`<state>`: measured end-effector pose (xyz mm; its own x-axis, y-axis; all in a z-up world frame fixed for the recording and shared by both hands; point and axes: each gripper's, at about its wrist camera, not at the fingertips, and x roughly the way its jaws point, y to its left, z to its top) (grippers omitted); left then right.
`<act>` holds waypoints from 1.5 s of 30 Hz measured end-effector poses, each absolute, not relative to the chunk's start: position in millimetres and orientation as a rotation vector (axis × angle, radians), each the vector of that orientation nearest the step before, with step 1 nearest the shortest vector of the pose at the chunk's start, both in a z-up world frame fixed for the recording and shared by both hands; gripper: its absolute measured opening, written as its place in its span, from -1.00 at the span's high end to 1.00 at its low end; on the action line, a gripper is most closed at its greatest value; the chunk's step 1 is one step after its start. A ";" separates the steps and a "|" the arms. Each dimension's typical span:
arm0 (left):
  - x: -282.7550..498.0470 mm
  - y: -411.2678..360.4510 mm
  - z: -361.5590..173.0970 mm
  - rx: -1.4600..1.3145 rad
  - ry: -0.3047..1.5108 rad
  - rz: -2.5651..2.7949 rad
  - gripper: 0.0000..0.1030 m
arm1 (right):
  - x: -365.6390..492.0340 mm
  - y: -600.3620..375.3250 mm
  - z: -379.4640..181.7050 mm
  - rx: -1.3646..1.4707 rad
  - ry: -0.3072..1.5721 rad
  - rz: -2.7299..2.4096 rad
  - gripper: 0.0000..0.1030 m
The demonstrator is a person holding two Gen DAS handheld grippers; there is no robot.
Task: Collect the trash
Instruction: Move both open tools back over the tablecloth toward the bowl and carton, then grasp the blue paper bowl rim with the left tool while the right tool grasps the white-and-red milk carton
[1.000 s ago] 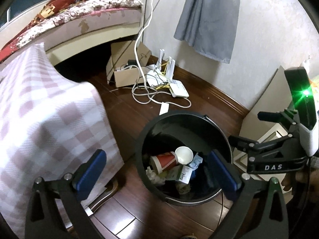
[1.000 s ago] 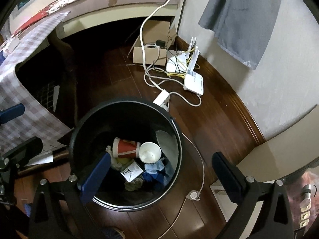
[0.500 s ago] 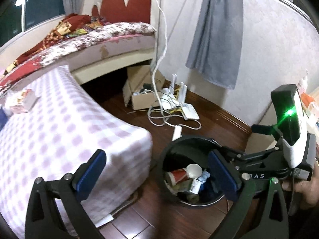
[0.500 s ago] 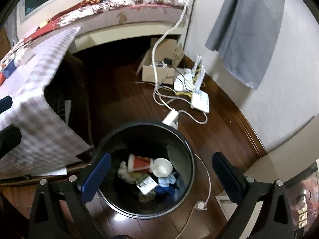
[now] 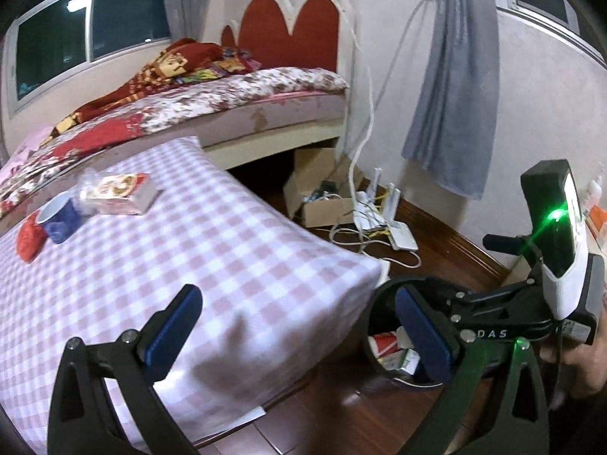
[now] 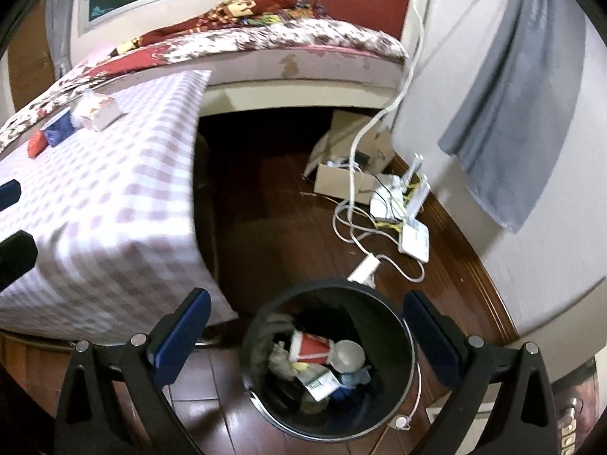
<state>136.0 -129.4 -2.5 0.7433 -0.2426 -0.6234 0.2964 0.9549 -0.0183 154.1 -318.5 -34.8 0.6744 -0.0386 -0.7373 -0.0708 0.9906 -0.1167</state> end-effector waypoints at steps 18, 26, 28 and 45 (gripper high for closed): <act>137.1 -34.4 1.9 0.023 0.641 -0.124 -0.98 | 179.2 -221.5 -16.8 -0.170 0.750 0.168 -0.98; 138.4 28.3 0.1 -0.005 0.641 -0.016 -0.98 | 194.1 -169.0 -9.9 -0.160 0.724 0.287 -0.98; 139.5 46.0 -1.2 -0.016 0.649 0.012 -0.98 | 198.8 -156.0 -7.3 -0.178 0.711 0.303 -0.98; 211.8 137.7 -10.3 -0.097 0.722 0.120 -0.96 | 304.1 -65.2 -6.1 -0.177 0.753 0.420 -0.98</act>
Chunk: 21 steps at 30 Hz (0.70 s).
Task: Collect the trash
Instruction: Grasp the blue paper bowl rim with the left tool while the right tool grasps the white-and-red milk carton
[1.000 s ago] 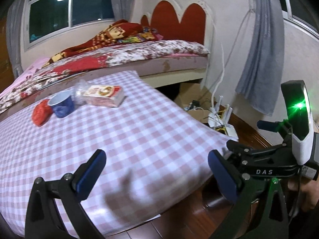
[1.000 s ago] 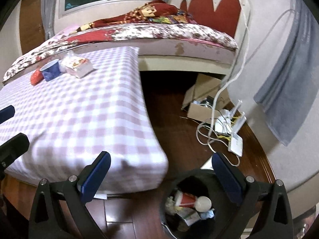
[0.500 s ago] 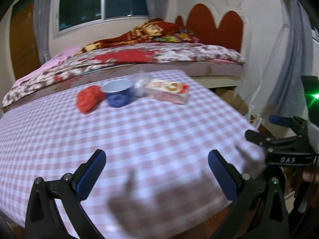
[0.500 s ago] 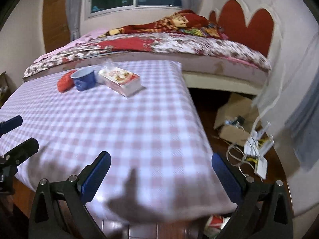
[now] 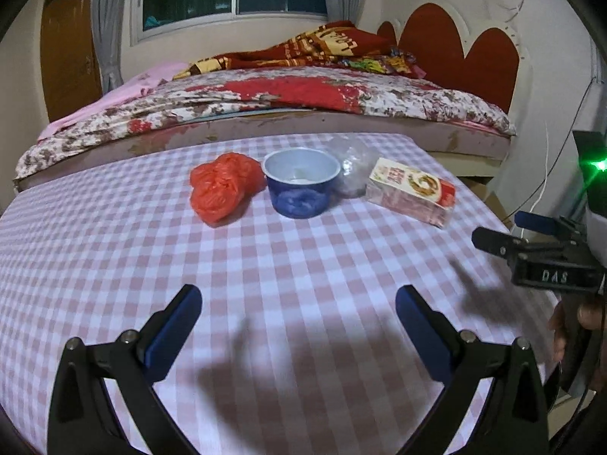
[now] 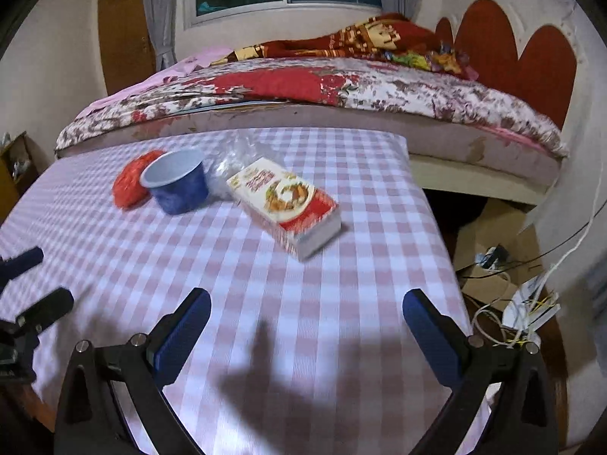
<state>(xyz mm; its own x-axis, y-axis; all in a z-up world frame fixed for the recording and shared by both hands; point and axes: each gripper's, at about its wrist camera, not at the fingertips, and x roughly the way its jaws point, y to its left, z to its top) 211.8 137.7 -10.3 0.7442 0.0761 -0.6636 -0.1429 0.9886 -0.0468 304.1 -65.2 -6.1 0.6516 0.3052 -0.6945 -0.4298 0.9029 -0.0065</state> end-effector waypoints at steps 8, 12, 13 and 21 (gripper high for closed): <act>277.9 148.6 -26.2 -0.100 0.764 0.117 -0.96 | 352.0 -35.7 -20.2 -0.305 0.748 0.455 -0.98; 305.0 148.7 -30.6 -0.109 0.776 0.112 -0.96 | 364.3 -19.6 -23.5 -0.365 0.736 0.483 -0.93; 310.7 148.7 -31.3 -0.108 0.777 0.114 -0.94 | 367.6 -17.3 -25.0 -0.374 0.740 0.489 -0.89; 345.1 151.6 -33.1 -0.116 0.787 0.121 -0.86 | 387.3 -13.7 -33.4 -0.340 0.800 0.544 -0.62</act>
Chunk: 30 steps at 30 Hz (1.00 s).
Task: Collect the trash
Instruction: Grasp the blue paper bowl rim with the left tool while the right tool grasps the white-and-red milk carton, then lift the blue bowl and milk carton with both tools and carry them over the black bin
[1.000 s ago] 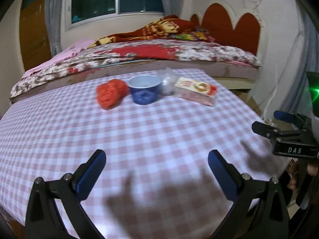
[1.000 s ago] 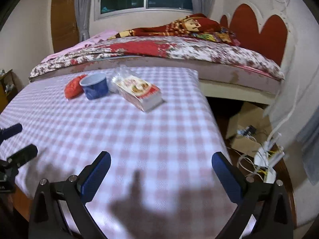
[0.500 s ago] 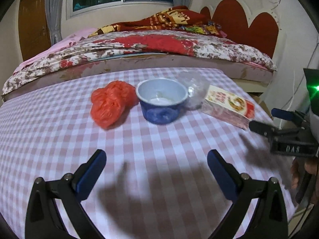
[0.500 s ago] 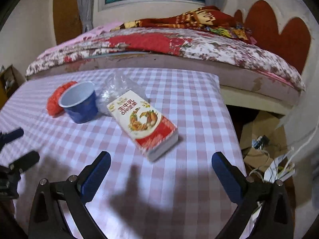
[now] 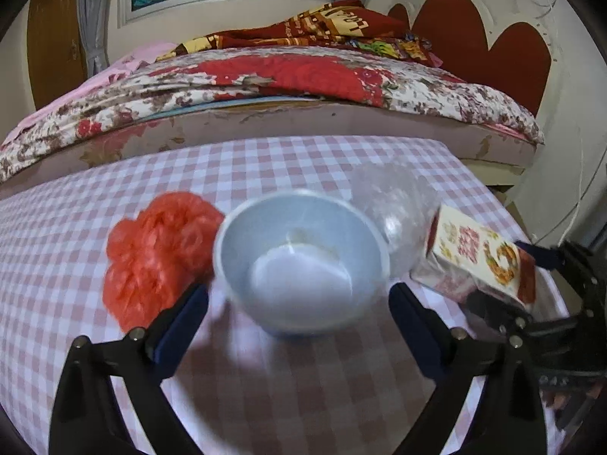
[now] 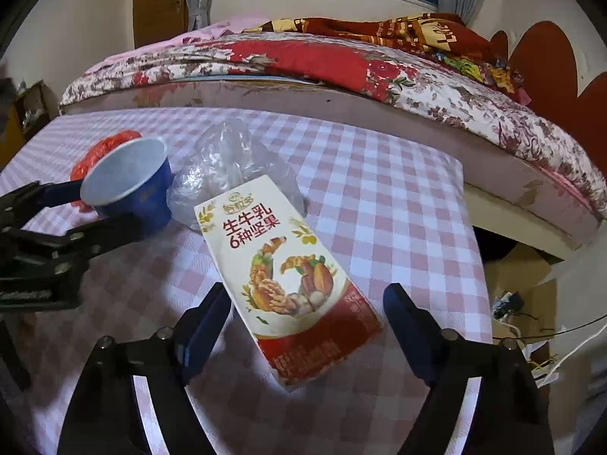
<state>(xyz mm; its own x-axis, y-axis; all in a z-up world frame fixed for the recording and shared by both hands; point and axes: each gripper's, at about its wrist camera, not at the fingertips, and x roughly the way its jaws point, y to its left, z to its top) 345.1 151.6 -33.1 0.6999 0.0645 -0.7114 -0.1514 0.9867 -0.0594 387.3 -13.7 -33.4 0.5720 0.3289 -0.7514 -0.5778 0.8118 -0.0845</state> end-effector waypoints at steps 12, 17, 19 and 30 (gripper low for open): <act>329.9 148.8 -29.7 -0.109 0.746 0.096 -0.51 | 373.5 -26.5 -34.4 -0.253 0.839 0.587 -0.10; 305.9 145.1 -27.0 -0.090 0.729 0.093 -0.51 | 359.9 -31.7 -33.9 -0.197 0.863 0.612 -0.09; 300.1 145.8 -27.8 -0.091 0.733 0.094 -0.51 | 360.1 -30.4 -34.6 -0.180 0.866 0.618 -0.12; 277.5 147.9 -30.6 -0.071 0.747 0.081 -0.51 | 356.2 -13.2 -32.3 -0.248 0.835 0.594 -0.03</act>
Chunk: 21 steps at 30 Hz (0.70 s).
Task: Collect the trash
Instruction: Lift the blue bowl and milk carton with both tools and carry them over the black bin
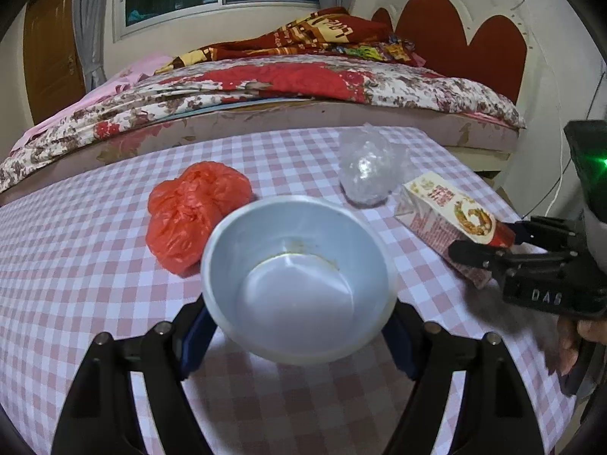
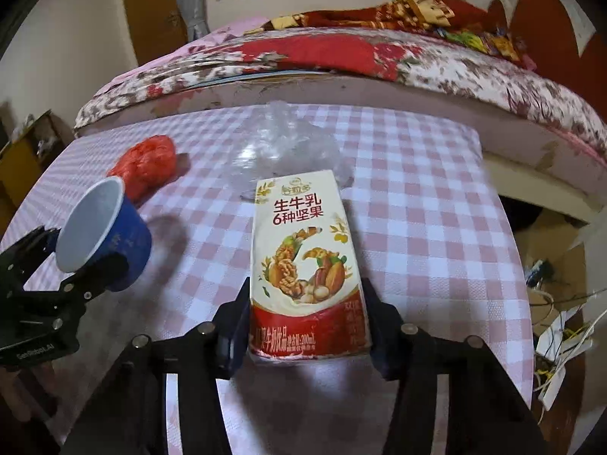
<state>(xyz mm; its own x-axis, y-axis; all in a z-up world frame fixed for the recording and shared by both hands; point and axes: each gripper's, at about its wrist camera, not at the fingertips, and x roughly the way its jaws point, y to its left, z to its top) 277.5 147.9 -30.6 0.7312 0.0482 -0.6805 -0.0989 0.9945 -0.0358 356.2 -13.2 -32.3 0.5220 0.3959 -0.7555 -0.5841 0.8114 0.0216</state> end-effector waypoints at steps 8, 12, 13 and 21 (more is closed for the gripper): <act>258.6 129.9 -18.2 -0.065 0.717 0.050 -0.51 | 321.3 -32.9 -13.4 -0.280 0.774 0.520 -0.02; 246.9 122.9 -13.5 -0.050 0.711 0.044 -0.51 | 305.8 -45.4 -4.6 -0.260 0.761 0.495 -0.03; 243.9 121.7 -12.3 -0.049 0.710 0.043 -0.51 | 301.2 -48.9 -2.2 -0.258 0.755 0.489 -0.02; 217.2 116.1 -4.7 -0.043 0.693 0.049 -0.51 | 264.9 -74.1 18.7 -0.231 0.706 0.457 -0.03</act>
